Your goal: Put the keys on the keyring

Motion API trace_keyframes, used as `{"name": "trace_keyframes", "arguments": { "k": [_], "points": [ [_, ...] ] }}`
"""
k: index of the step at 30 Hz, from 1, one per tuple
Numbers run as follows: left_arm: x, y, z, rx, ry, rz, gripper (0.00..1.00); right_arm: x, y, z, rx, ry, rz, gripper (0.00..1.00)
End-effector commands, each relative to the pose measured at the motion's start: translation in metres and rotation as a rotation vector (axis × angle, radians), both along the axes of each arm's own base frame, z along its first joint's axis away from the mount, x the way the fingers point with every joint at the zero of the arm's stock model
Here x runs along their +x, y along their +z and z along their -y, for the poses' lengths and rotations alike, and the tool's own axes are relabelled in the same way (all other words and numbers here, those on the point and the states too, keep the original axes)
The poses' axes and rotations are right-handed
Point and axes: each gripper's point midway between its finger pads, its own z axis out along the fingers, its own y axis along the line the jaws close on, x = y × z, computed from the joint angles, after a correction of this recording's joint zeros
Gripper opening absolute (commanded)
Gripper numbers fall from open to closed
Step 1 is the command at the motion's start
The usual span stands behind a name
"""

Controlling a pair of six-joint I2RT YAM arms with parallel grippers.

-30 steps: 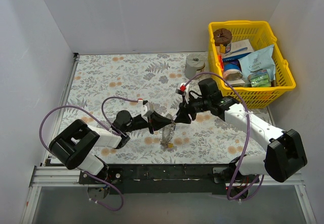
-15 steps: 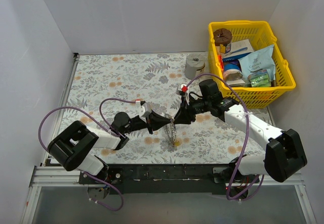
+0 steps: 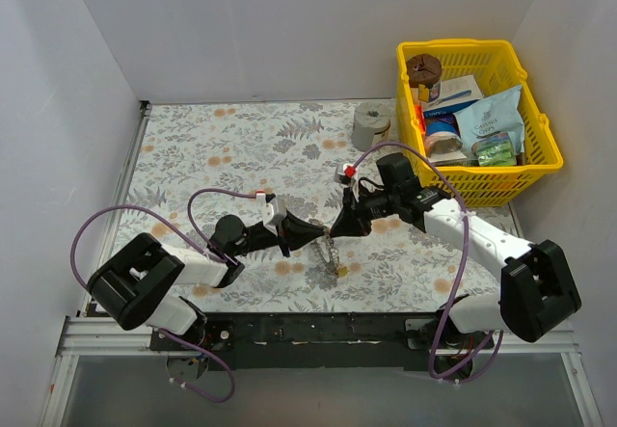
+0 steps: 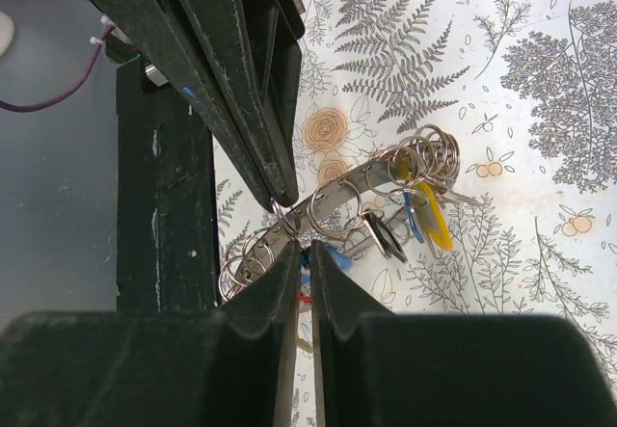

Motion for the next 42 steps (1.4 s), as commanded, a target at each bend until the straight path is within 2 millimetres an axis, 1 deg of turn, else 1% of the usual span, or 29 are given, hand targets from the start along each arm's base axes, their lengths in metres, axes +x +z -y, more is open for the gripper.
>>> {"name": "trace_keyframes", "arguments": {
  "k": [1, 5, 11, 18, 19, 24, 42],
  "points": [
    [-0.003, 0.031, -0.004, -0.076, 0.008, 0.094, 0.0, 0.0, -0.003, 0.0, 0.019, 0.009, 0.003, 0.13],
    [-0.004, 0.033, -0.004, -0.083, 0.005, 0.098, 0.0, 0.0, -0.005, 0.0, 0.022, 0.016, -0.01, 0.06],
    [-0.006, 0.034, -0.003, -0.087, -0.009, 0.1, 0.0, -0.001, -0.006, -0.002, 0.026, 0.036, -0.026, 0.01],
    [-0.008, 0.035, -0.002, -0.093, -0.022, 0.101, 0.0, -0.003, -0.008, -0.004, 0.035, 0.053, -0.045, 0.01],
    [-0.008, 0.038, -0.003, -0.102, -0.023, 0.112, 0.0, -0.004, -0.008, -0.004, 0.037, 0.058, -0.049, 0.01],
    [-0.01, 0.039, -0.001, -0.111, -0.037, 0.107, 0.0, -0.004, -0.009, -0.005, 0.042, 0.068, -0.06, 0.01],
    [-0.022, 0.053, 0.002, -0.167, -0.121, 0.132, 0.0, -0.006, -0.005, -0.009, 0.079, 0.091, -0.066, 0.02]
  ]
}}
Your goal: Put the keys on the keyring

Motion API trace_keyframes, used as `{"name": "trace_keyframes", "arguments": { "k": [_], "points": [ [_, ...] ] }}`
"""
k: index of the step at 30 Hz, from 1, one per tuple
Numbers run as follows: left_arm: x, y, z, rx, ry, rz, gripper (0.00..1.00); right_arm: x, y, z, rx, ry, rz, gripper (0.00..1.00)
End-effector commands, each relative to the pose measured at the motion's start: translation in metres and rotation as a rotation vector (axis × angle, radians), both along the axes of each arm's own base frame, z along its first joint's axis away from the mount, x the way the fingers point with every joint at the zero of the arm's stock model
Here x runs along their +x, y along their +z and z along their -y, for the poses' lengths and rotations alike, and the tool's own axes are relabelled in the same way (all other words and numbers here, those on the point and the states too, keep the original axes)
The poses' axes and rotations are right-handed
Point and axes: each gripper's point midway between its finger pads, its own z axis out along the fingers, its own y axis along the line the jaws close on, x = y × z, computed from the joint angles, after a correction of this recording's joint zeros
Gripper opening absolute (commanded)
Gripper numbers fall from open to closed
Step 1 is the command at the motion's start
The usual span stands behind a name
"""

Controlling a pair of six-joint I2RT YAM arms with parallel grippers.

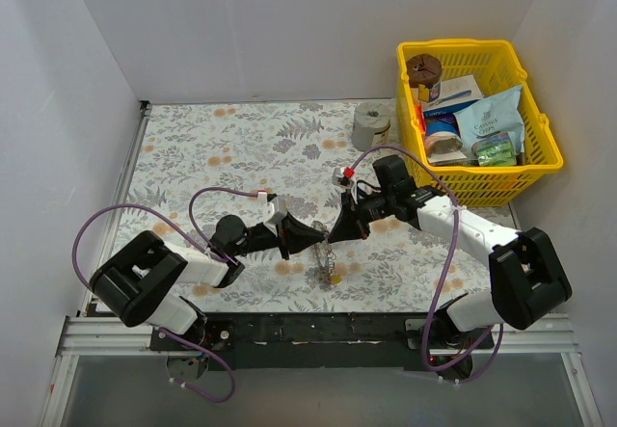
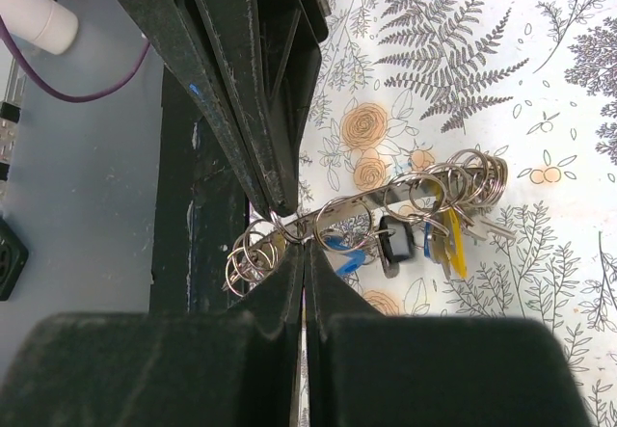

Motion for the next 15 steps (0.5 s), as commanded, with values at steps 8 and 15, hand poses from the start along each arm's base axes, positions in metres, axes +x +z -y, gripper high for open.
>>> {"name": "trace_keyframes", "arguments": {
  "k": [8, 15],
  "points": [
    [-0.015, 0.066, 0.002, -0.201, -0.083, 0.21, 0.0, 0.003, 0.005, -0.005, 0.042, 0.02, 0.033, 0.19],
    [-0.013, 0.061, 0.003, -0.178, -0.082, 0.208, 0.0, 0.009, 0.016, 0.002, 0.015, -0.018, 0.137, 0.42]
  ]
}}
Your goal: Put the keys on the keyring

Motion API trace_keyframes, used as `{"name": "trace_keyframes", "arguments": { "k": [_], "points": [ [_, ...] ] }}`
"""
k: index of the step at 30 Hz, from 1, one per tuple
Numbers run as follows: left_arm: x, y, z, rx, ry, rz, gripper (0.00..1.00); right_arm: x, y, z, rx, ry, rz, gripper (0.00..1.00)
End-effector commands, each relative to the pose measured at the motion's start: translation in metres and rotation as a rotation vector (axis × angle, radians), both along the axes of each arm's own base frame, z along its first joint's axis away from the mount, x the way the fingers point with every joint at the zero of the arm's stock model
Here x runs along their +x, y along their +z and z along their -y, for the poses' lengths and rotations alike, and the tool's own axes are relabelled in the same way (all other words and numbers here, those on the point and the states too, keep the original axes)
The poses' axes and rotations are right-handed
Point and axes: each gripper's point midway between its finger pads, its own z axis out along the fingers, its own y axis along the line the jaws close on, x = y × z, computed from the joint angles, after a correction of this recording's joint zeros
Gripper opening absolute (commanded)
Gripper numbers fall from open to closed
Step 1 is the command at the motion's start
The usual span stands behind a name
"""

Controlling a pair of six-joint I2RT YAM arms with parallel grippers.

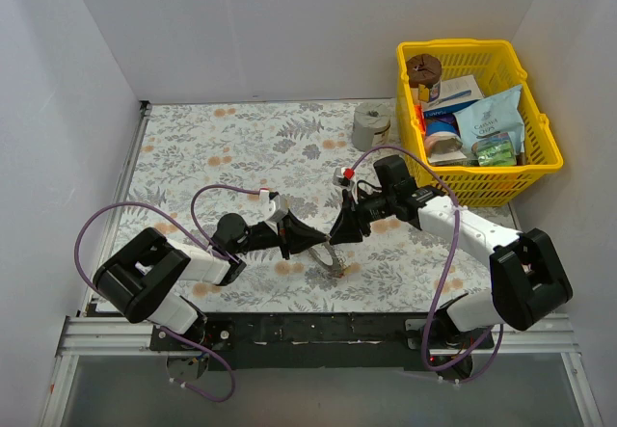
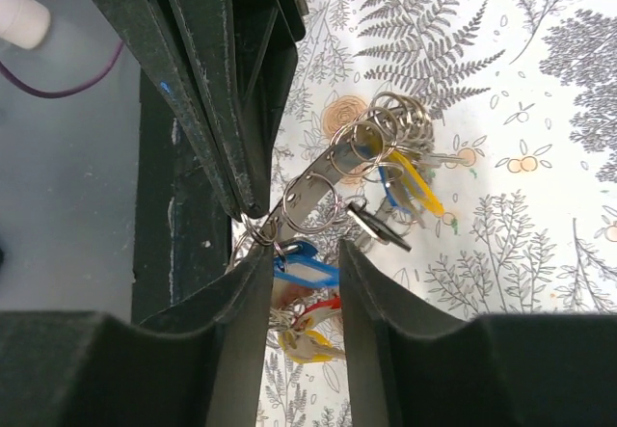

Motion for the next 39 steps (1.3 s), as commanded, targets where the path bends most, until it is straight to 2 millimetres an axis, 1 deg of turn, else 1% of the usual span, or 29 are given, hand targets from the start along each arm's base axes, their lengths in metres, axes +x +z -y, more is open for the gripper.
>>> {"name": "trace_keyframes", "arguments": {
  "k": [1, 2, 3, 5, 6, 7, 10, 14, 20, 26, 31, 34, 39],
  "points": [
    [-0.01, 0.06, 0.0, -0.178, -0.038, 0.245, 0.0, 0.008, 0.022, 0.001, 0.024, -0.022, 0.147, 0.48],
    [-0.01, 0.06, 0.0, -0.177, -0.036, 0.246, 0.0, 0.009, 0.023, 0.002, 0.025, -0.03, 0.163, 0.51],
    [-0.01, 0.058, 0.0, -0.174, -0.036, 0.243, 0.0, 0.01, 0.03, 0.003, 0.035, -0.04, 0.193, 0.53],
    [-0.009, 0.058, 0.0, -0.173, -0.035, 0.243, 0.0, 0.012, 0.034, 0.005, 0.035, -0.061, 0.224, 0.62],
    [-0.009, 0.058, 0.0, -0.173, -0.035, 0.243, 0.0, 0.012, 0.04, 0.005, 0.047, -0.066, 0.247, 0.67],
    [-0.009, 0.058, 0.0, -0.173, -0.034, 0.241, 0.0, 0.012, 0.041, 0.006, 0.049, -0.07, 0.255, 0.73],
    [-0.009, 0.057, 0.0, -0.172, -0.037, 0.242, 0.0, 0.01, 0.046, 0.006, 0.074, -0.064, 0.273, 0.75],
    [-0.009, 0.056, 0.0, -0.171, -0.037, 0.241, 0.0, 0.003, 0.046, 0.004, 0.104, -0.031, 0.26, 0.72],
    [-0.008, 0.054, 0.0, -0.174, -0.033, 0.233, 0.0, -0.005, 0.036, 0.004, 0.107, 0.003, 0.22, 0.64],
    [-0.008, 0.055, 0.001, -0.181, -0.038, 0.23, 0.0, -0.006, 0.033, 0.002, 0.121, 0.012, 0.198, 0.6],
    [-0.008, 0.056, 0.002, -0.184, -0.037, 0.234, 0.0, -0.009, 0.034, -0.001, 0.144, 0.029, 0.164, 0.54],
    [-0.007, 0.057, 0.002, -0.185, -0.036, 0.231, 0.0, -0.01, 0.027, -0.001, 0.131, 0.027, 0.134, 0.49],
    [-0.008, 0.057, 0.002, -0.186, -0.037, 0.23, 0.0, -0.011, 0.023, -0.002, 0.127, 0.036, 0.124, 0.43]
  ]
}}
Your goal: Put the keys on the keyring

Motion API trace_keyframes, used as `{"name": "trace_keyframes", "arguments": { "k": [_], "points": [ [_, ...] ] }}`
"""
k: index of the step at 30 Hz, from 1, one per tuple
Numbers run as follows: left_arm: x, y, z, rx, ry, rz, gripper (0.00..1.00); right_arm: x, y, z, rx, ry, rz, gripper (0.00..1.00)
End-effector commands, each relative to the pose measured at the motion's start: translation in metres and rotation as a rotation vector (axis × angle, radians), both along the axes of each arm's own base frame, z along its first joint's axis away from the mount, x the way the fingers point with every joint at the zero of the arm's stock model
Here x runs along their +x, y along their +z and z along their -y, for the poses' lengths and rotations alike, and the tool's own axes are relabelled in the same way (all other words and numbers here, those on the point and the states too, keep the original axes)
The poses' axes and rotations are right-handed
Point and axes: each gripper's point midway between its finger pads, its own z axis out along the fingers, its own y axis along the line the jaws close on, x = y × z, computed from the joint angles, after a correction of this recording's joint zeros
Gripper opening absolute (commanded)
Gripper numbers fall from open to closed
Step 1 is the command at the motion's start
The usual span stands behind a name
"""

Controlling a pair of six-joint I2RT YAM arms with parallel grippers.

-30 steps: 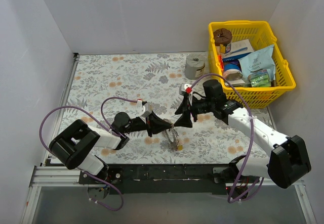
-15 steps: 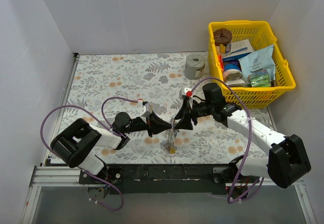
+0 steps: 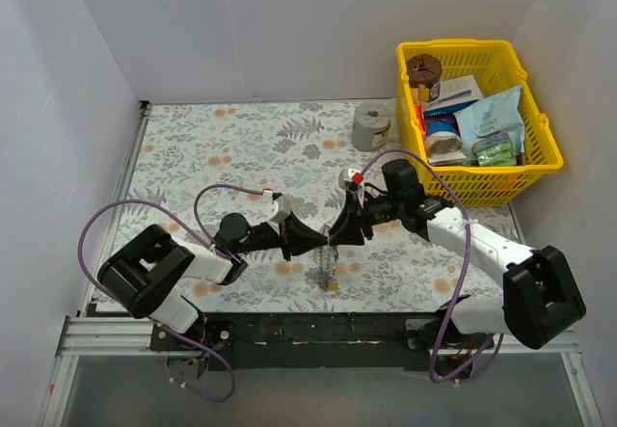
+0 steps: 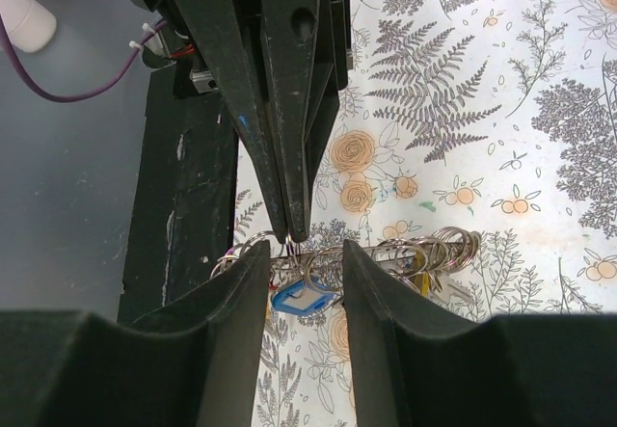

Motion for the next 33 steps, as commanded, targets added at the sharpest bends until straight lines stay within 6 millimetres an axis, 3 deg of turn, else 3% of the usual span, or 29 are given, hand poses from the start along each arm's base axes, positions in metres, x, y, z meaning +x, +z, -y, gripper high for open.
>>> {"name": "trace_keyframes", "arguments": {
  "k": [1, 8, 12, 19, 21, 24, 28, 33],
  "points": [
    [-0.005, 0.062, -0.002, -0.197, -0.01, 0.244, 0.0, -0.004, 0.002, -0.003, 0.029, 0.032, 0.002, 0.42],
    [-0.005, 0.062, -0.002, -0.198, -0.01, 0.242, 0.0, -0.005, -0.002, -0.005, 0.038, 0.047, -0.013, 0.23],
    [-0.006, 0.062, -0.003, -0.199, -0.006, 0.241, 0.0, -0.004, -0.004, -0.007, 0.031, 0.05, -0.035, 0.01],
    [-0.001, 0.054, -0.002, -0.161, 0.013, 0.226, 0.01, 0.0, -0.004, -0.007, -0.016, 0.023, -0.038, 0.01],
    [0.002, 0.055, -0.002, -0.147, 0.026, 0.235, 0.17, 0.006, -0.005, -0.006, -0.05, -0.01, -0.03, 0.01],
    [0.006, 0.047, -0.002, -0.086, 0.038, 0.248, 0.3, 0.013, -0.009, -0.001, -0.124, -0.048, -0.024, 0.01],
    [0.017, 0.025, -0.001, 0.05, 0.066, 0.248, 0.4, 0.021, -0.015, 0.007, -0.227, -0.095, -0.02, 0.01],
    [0.027, 0.013, -0.004, 0.15, 0.098, 0.289, 0.52, 0.025, -0.025, 0.017, -0.337, -0.129, -0.037, 0.01]
  ]
}}
